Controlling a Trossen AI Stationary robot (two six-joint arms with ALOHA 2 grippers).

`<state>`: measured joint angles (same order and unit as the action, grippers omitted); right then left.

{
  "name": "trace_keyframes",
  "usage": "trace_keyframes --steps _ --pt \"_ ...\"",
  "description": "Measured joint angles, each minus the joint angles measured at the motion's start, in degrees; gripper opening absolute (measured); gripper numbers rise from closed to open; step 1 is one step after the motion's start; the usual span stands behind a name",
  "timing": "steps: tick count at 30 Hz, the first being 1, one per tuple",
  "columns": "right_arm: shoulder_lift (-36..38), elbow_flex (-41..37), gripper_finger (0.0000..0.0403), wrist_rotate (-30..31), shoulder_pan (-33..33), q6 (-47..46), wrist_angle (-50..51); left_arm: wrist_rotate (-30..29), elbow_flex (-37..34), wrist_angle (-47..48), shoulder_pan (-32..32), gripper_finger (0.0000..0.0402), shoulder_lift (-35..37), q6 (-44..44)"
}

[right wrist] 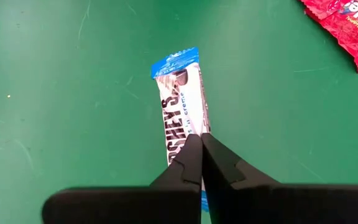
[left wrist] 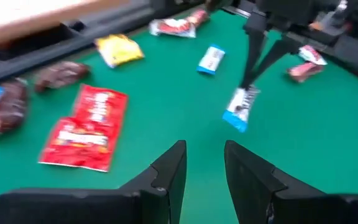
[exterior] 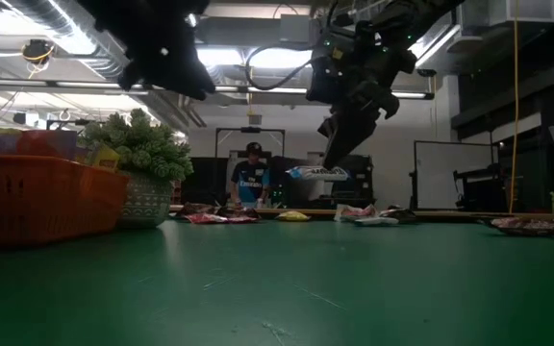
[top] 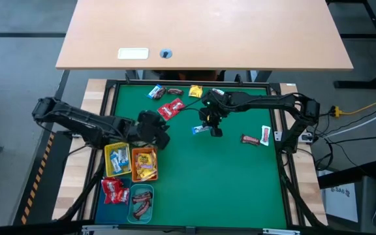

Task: Sort candy
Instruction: Put the white chocolate into the yellow basket

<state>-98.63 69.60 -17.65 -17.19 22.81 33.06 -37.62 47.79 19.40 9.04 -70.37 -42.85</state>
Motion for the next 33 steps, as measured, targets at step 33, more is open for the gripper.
trace_keyframes --steps 33 --pt "0.07 -0.02 0.0001 0.01 -0.02 -0.44 -7.05 32.85 -0.07 -28.47 -18.92 0.0161 -20.94 3.68"
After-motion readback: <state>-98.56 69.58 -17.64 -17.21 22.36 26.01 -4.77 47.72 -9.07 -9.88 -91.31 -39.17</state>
